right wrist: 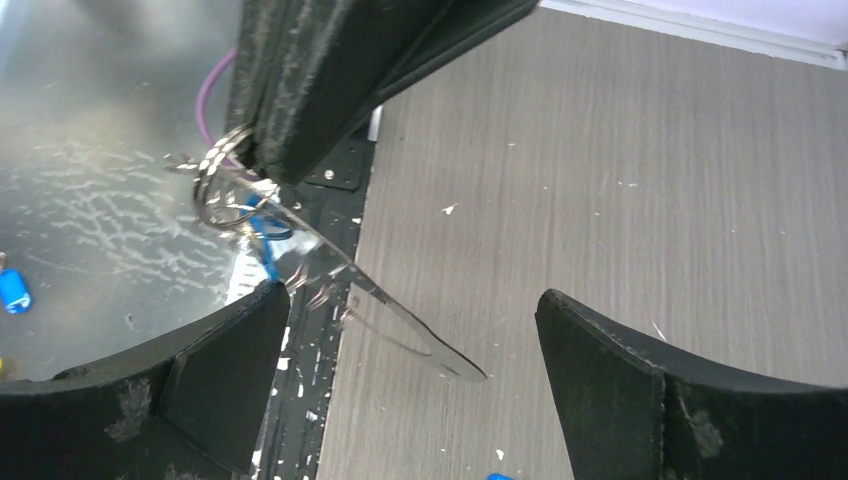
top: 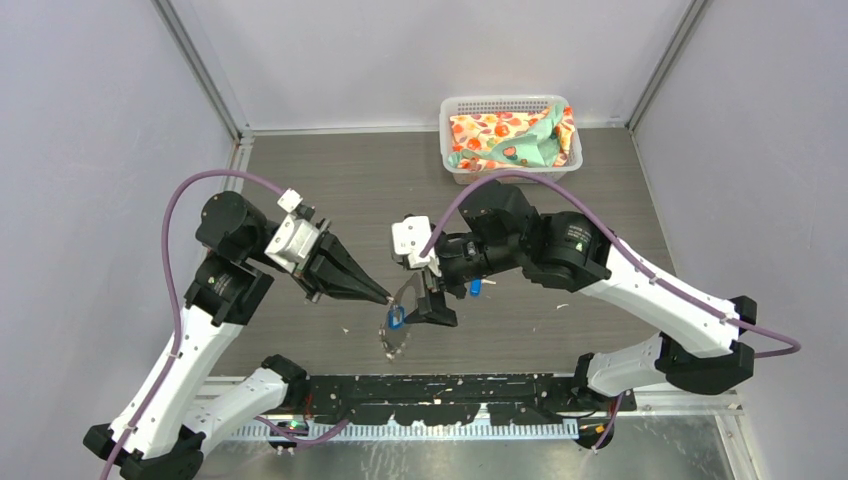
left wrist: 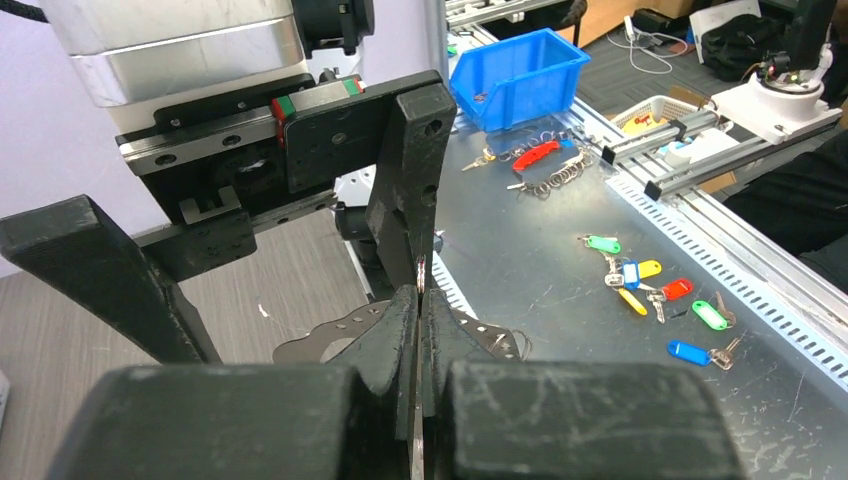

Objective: Put the keys on the keyring
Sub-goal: Adjust the key on the keyring, then adjust the keyring.

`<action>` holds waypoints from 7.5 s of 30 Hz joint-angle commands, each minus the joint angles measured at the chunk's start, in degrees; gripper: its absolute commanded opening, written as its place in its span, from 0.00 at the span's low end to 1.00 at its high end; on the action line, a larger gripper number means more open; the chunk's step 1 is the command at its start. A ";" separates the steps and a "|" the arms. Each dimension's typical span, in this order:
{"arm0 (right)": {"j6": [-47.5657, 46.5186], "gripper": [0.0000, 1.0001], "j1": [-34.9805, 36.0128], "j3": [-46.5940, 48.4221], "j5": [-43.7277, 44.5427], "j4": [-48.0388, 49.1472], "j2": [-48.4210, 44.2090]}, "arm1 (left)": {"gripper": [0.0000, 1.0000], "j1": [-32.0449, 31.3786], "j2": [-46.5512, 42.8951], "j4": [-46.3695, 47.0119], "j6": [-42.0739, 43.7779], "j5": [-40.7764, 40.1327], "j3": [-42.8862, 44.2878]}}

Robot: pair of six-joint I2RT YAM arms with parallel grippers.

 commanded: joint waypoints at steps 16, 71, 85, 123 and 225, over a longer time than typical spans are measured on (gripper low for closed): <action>10.72 0.30 -0.98 -4.89 -5.82 5.21 -7.06 | 0.00 0.03 -0.30 -2.31 7.03 -4.16 2.18; 59.11 0.01 -1.61 -14.16 51.93 34.75 -15.97 | 0.46 4.69 -13.26 8.37 14.40 -47.87 -22.97; 60.33 0.01 -1.65 -16.84 51.77 36.49 -17.04 | 0.45 4.69 -10.69 10.03 6.29 -43.64 -22.34; 68.07 0.23 -1.72 -24.58 56.74 32.82 -19.95 | 0.00 4.69 -15.28 0.78 15.14 -48.26 -20.95; 2.55 0.28 17.78 -5.29 32.69 12.73 -4.24 | 0.00 4.59 -10.54 -14.74 38.61 -9.02 -8.90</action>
